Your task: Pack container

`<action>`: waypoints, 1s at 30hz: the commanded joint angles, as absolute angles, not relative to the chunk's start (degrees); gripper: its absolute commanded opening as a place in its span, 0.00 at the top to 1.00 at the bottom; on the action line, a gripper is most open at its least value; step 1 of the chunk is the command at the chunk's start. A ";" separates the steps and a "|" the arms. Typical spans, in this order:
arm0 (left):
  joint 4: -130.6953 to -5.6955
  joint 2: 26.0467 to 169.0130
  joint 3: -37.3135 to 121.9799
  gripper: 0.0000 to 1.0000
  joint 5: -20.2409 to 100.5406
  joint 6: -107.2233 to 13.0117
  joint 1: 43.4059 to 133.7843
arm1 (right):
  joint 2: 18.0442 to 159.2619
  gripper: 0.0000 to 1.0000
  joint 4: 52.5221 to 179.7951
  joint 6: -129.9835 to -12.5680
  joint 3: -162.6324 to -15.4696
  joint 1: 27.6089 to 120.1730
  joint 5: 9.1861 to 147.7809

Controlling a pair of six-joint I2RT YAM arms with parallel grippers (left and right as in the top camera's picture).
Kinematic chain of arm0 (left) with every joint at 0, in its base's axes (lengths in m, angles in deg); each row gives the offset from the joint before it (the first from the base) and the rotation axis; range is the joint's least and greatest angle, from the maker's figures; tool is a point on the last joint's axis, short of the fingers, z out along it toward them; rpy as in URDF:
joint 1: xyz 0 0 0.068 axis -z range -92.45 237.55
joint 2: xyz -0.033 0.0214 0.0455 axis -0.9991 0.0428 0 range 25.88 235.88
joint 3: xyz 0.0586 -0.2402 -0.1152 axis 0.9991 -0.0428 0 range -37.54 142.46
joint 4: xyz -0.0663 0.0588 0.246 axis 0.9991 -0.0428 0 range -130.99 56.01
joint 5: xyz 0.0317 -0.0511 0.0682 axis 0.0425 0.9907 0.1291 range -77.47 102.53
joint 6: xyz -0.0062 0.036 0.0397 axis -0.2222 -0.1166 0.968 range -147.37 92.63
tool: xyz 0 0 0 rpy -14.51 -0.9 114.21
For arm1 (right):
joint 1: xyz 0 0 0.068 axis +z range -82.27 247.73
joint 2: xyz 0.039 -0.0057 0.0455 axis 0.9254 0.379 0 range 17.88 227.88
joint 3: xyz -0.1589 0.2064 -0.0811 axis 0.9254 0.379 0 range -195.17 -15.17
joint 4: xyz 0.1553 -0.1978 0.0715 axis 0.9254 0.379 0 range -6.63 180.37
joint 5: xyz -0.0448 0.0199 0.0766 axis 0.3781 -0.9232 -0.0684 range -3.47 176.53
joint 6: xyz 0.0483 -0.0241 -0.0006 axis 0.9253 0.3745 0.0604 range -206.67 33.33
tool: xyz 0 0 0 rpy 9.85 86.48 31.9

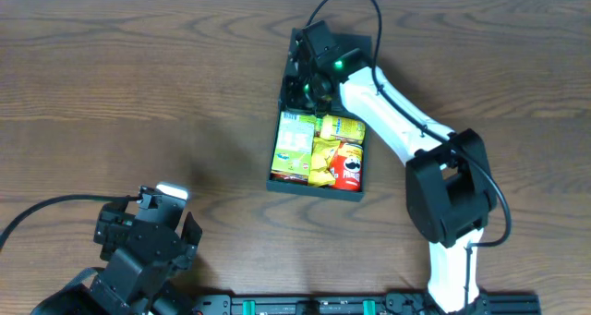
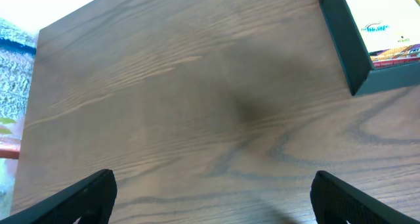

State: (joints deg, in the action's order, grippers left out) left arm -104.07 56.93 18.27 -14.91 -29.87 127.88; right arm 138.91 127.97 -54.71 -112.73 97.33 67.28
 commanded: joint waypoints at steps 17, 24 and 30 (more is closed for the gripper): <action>-104.07 56.73 18.92 0.05 -15.98 -29.04 127.97 | 143.90 0.99 121.46 -55.69 -113.96 98.49 71.00; -104.07 56.73 18.92 0.05 -15.98 -29.04 127.97 | 144.90 0.99 112.08 -58.47 -113.96 99.80 61.69; -104.07 56.73 18.92 0.05 -15.98 -29.06 127.97 | 144.90 0.99 111.03 -56.50 -113.96 101.14 53.58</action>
State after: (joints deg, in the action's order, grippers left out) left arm -104.07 56.93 18.27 -14.91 -29.85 127.88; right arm 144.64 111.30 -56.70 -112.73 99.41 60.83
